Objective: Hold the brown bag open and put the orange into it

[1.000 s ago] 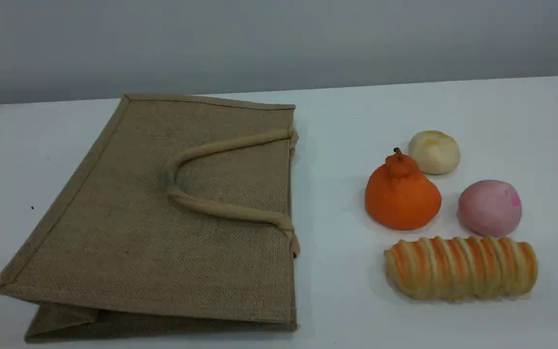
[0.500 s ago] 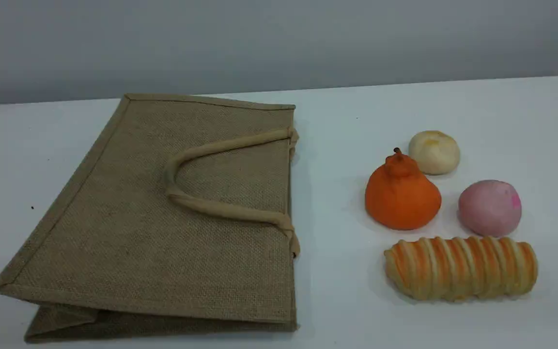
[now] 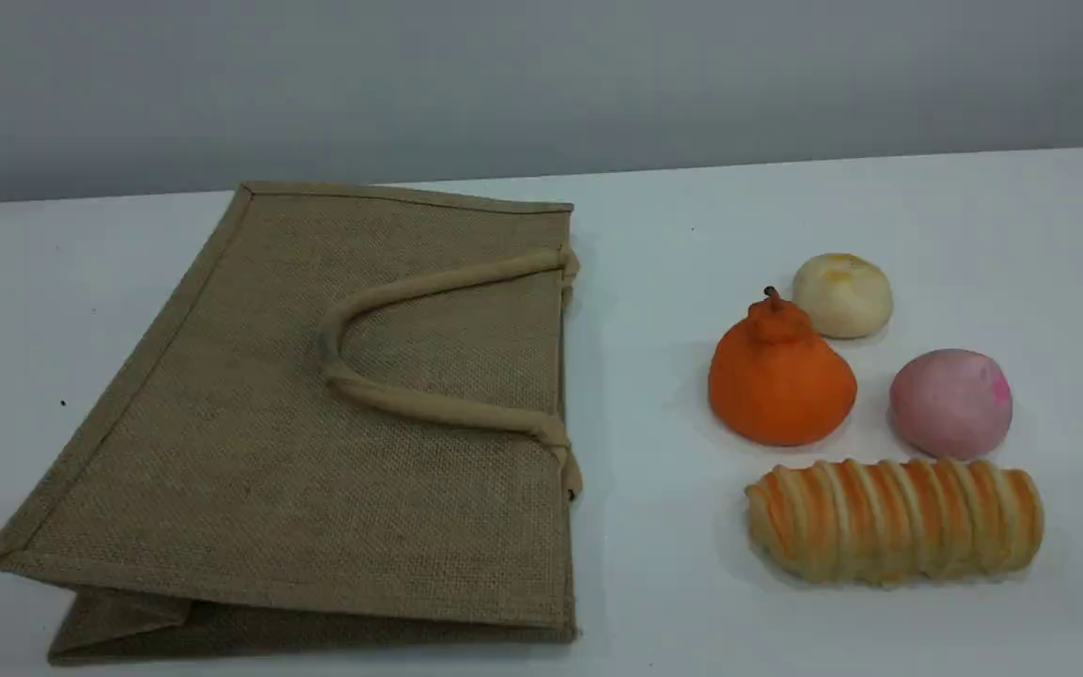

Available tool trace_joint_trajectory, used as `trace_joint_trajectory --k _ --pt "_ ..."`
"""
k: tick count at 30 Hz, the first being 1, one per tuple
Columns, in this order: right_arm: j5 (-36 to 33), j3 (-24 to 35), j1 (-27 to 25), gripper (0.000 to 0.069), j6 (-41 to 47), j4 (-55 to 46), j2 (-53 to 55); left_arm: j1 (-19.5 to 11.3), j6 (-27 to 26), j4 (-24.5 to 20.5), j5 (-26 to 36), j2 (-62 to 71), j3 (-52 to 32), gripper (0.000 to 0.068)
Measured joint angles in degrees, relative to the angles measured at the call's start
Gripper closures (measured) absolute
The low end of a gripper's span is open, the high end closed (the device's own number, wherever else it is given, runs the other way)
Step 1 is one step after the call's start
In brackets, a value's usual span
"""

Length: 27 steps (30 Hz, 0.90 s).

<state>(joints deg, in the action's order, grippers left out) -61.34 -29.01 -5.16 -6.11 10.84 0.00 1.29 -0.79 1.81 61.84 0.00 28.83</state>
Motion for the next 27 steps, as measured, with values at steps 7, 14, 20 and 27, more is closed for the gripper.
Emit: trace_joint_trajectory --k 7,14,20,27 --pt "0.0 0.0 0.0 0.02 0.0 0.0 0.0 0.0 0.0 0.0 0.0 0.0 0.0 0.0157" --pt "0.18 0.0 0.0 0.02 0.0 0.43 0.0 0.0 0.0 0.0 0.0 0.0 0.0 0.0157" --pt "0.5 0.0 0.0 0.02 0.0 0.95 0.0 0.0 0.0 -0.06 -1.13 0.27 1.04 0.0157" --pt "5.73 -1.87 0.0 0.02 -0.98 6.27 7.26 0.0 0.0 1.94 -5.5 9.6 5.25 0.0157"
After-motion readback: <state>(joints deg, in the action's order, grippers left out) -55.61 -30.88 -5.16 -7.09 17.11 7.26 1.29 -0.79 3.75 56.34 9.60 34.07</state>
